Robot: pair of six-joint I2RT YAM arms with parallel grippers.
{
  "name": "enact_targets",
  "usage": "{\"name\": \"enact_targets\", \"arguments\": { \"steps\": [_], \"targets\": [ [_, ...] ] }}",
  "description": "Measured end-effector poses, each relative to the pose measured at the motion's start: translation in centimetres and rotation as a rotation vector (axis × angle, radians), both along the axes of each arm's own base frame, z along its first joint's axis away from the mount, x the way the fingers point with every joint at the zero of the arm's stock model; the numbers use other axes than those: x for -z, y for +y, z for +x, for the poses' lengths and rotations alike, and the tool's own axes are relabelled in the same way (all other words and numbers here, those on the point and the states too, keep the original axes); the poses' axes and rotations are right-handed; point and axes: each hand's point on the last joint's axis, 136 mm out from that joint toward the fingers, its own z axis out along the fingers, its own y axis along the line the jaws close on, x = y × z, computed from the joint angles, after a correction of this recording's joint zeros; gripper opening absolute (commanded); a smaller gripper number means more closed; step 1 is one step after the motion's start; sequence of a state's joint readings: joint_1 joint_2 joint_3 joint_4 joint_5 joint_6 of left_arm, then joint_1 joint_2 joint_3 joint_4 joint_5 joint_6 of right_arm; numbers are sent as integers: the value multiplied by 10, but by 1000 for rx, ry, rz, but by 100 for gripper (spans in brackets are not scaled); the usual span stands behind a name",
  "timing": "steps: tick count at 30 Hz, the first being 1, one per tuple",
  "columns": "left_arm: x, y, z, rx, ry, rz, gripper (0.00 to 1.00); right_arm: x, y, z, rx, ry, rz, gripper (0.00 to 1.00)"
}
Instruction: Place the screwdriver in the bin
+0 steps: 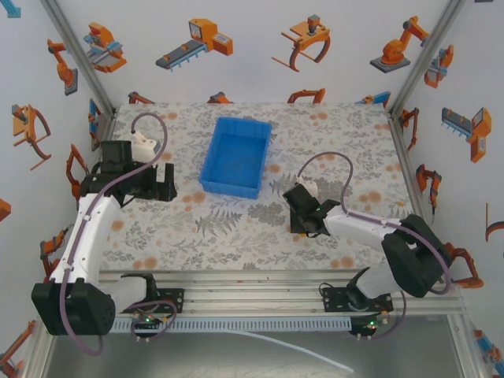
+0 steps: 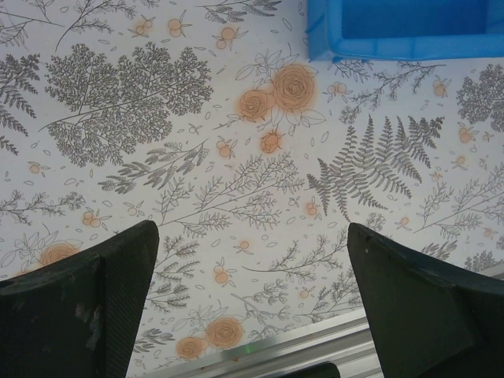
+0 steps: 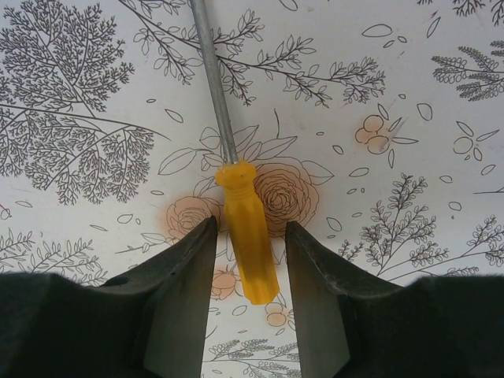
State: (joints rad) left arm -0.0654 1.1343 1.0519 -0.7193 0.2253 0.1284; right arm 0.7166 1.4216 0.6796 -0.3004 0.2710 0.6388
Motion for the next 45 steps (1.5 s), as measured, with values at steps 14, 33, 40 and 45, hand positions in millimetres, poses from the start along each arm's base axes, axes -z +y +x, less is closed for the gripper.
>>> {"name": "enact_targets", "arguments": {
  "steps": [14, 33, 40, 45],
  "targets": [
    [-4, 0, -2, 0, -15, 0, 97, -1, 3, 1, 6, -20, 13, 27],
    [-6, 1, -7, 3, -27, 1, 97, -37, 10, 8, -15, -61, 33, 25],
    [0, -12, -16, 83, -8, -32, 97, -101, 36, 39, -65, -162, 72, 26],
    [1, -26, -31, 148, -2, -75, 97, -148, 65, 70, -112, -238, 96, 26]
  ]
}}
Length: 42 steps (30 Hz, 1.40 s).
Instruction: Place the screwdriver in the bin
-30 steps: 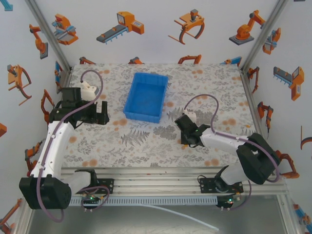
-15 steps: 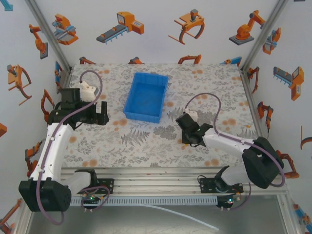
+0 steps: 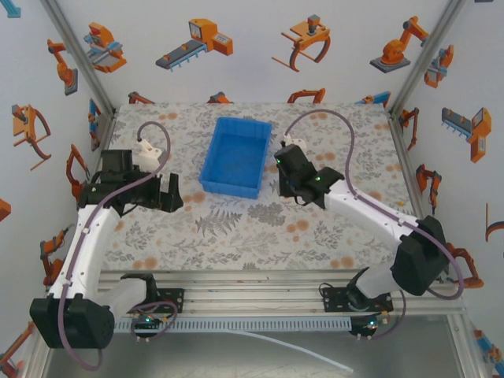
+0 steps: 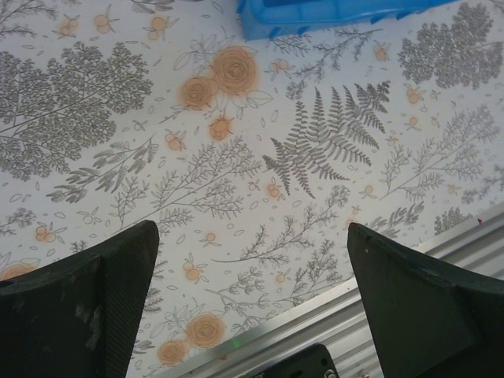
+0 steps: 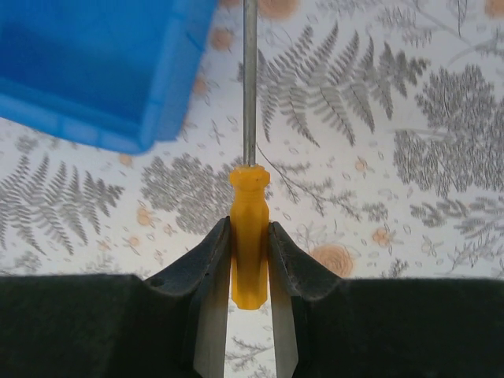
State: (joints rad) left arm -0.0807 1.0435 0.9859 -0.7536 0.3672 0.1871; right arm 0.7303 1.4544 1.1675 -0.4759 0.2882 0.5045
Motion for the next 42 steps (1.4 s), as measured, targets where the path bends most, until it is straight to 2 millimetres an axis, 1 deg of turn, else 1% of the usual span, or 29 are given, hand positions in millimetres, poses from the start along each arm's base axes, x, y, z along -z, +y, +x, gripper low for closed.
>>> {"name": "enact_targets", "arguments": {
  "steps": [2, 4, 8, 11, 13, 16, 19, 22, 26, 30, 35, 42],
  "targets": [
    [0, -3, -4, 14, 0, -5, 97, -12, 14, 14, -20, -18, 1, 26],
    [1, -4, -8, 19, 2, -7, 97, -20, 32, 32, -43, -33, 3, 26],
    [-1, -4, -10, 20, -3, -7, 97, -22, 66, 63, -84, -40, 7, 26],
    [-3, -3, -11, 19, -10, -5, 97, -12, 94, 88, -115, -33, 15, 26],
    [-3, -4, -11, 19, -10, -2, 97, -1, 111, 103, -132, -25, 20, 26],
    [-2, -3, -11, 18, -9, 4, 97, 21, 127, 119, -142, -2, 13, 26],
    [-2, -3, -11, 16, -10, 7, 97, 44, 133, 129, -143, 26, 2, 26],
    [-2, -2, -11, 14, -10, 10, 97, 65, 134, 136, -136, 50, -14, 26],
    [-2, -3, -11, 15, -10, 11, 97, 83, 131, 143, -122, 70, -27, 27],
    [-2, -4, -11, 18, -10, 11, 97, 94, 126, 149, -107, 92, -20, 27],
    [-2, -4, -11, 18, -10, 10, 97, 101, 131, 163, -91, 86, 9, 28],
    [-2, -3, -11, 16, -11, 13, 97, 120, 134, 165, -92, 113, 12, 29]
  ]
}}
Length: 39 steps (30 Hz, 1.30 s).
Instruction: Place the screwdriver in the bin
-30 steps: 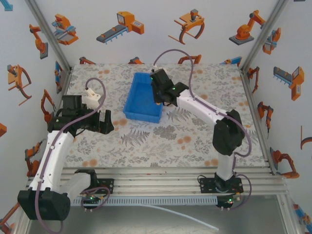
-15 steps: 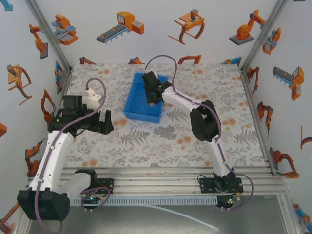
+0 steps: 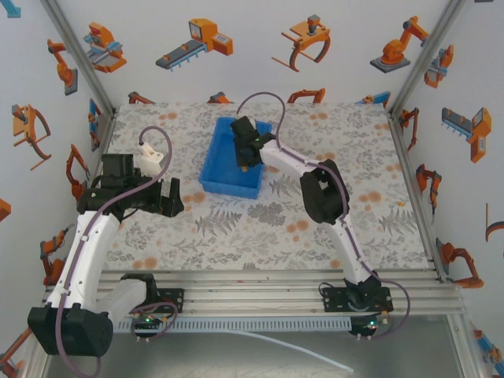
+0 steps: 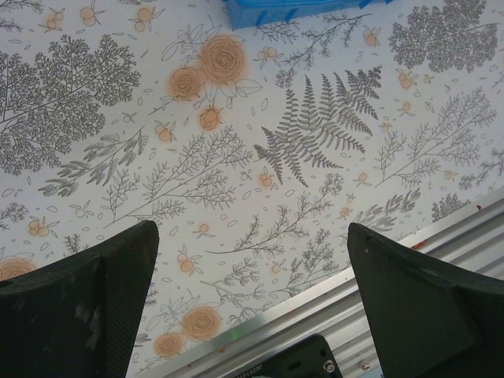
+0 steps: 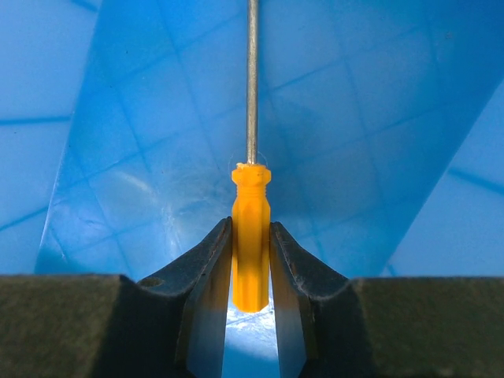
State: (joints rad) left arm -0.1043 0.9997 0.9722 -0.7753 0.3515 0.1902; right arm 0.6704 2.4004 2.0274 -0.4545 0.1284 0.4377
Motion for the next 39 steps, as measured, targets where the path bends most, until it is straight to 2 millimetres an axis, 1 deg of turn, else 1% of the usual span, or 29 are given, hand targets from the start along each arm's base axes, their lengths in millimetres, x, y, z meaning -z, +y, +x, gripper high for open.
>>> {"name": "enact_targets", "arguments": {
  "steps": [4, 6, 9, 10, 14, 16, 21, 24, 25, 26, 27, 30, 35, 37, 39],
  "targets": [
    [0, 0, 0, 0, 0, 0, 97, 8, 3, 1, 0, 11, 7, 30],
    [0, 0, 0, 0, 0, -1, 97, 5, 4, 2, 0, 8, 15, 30],
    [0, 0, 0, 0, 0, 0, 97, 5, 6, 2, -5, 9, 23, 34],
    [0, 0, 0, 0, 0, 0, 97, 5, 6, 1, -6, 11, 24, 37],
    [0, 1, 0, -3, -1, 3, 97, -1, 9, 2, -8, 11, 34, 55],
    [0, 2, 1, -8, -3, 10, 97, -9, 10, 5, -7, 0, 40, 59],
    [0, 7, 8, -38, -25, 31, 97, -43, 14, 17, -11, -66, 45, 67],
    [3, 13, 14, -73, -31, 54, 97, -62, 12, 21, -12, -112, 38, 71],
    [4, 16, 16, -88, -34, 65, 97, -69, 10, 21, -13, -123, 30, 87],
    [4, 19, 20, -106, -39, 76, 97, -78, 7, 21, -13, -137, 25, 96],
    [4, 22, 23, -124, -45, 85, 97, -87, 5, 20, -12, -153, 23, 99],
    [1, 32, 35, -193, -76, 109, 97, -122, -8, 10, -22, -219, 19, 99],
    [2, 44, 57, -292, -104, 126, 97, -183, -44, -21, -21, -348, 24, 99],
    [8, 47, 66, -315, -97, 132, 97, -198, -60, -34, -22, -382, 28, 99],
    [15, 49, 73, -330, -75, 146, 97, -204, -77, -46, -27, -380, 38, 99]
  ]
}}
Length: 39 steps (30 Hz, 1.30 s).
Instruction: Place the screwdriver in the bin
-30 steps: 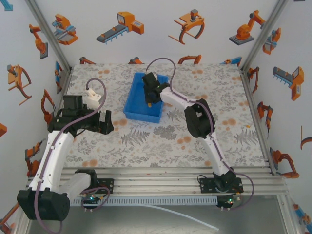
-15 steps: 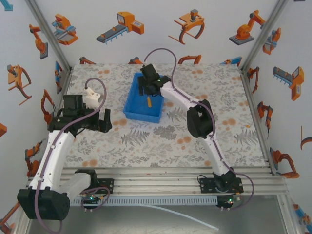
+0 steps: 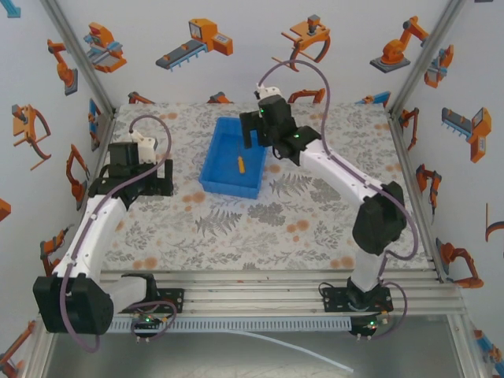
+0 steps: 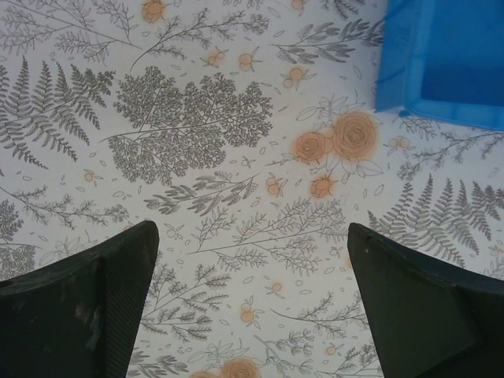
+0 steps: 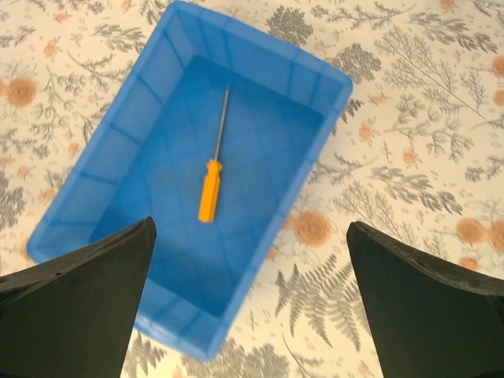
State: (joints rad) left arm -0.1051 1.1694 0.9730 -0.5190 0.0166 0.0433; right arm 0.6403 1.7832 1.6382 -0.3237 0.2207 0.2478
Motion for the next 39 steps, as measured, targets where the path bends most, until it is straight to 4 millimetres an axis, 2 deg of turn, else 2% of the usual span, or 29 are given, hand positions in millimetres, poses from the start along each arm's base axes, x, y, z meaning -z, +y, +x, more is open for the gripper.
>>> {"name": "enact_targets", "arguments": {
  "steps": [3, 9, 13, 19, 25, 28, 33, 36, 39],
  "targets": [
    [10, 3, 16, -25, 29, 18, 100, 8, -35, -12, 18, 26, 9, 99],
    [31, 5, 43, -47, 24, 29, 97, 70, -130, -62, 146, 110, -36, 99],
    [43, 9, 58, -86, -24, 24, 97, 91, -184, -89, 256, 98, -46, 99],
    [64, 25, 62, -168, -95, 9, 97, 106, -248, -107, 425, -17, -63, 99],
    [78, 39, 61, -223, -156, -24, 97, 144, -303, -109, 570, -29, -88, 99],
    [82, 46, 61, -244, -193, -27, 97, 157, -321, -105, 612, -52, -78, 99],
    [87, 60, 54, -281, -252, -37, 97, 185, -336, -105, 632, -46, -53, 99],
    [88, 64, 49, -288, -283, -50, 97, 184, -337, -100, 626, -81, -33, 99],
    [88, 62, 48, -277, -318, -63, 97, 174, -335, -93, 607, -133, -13, 99]
  ]
}}
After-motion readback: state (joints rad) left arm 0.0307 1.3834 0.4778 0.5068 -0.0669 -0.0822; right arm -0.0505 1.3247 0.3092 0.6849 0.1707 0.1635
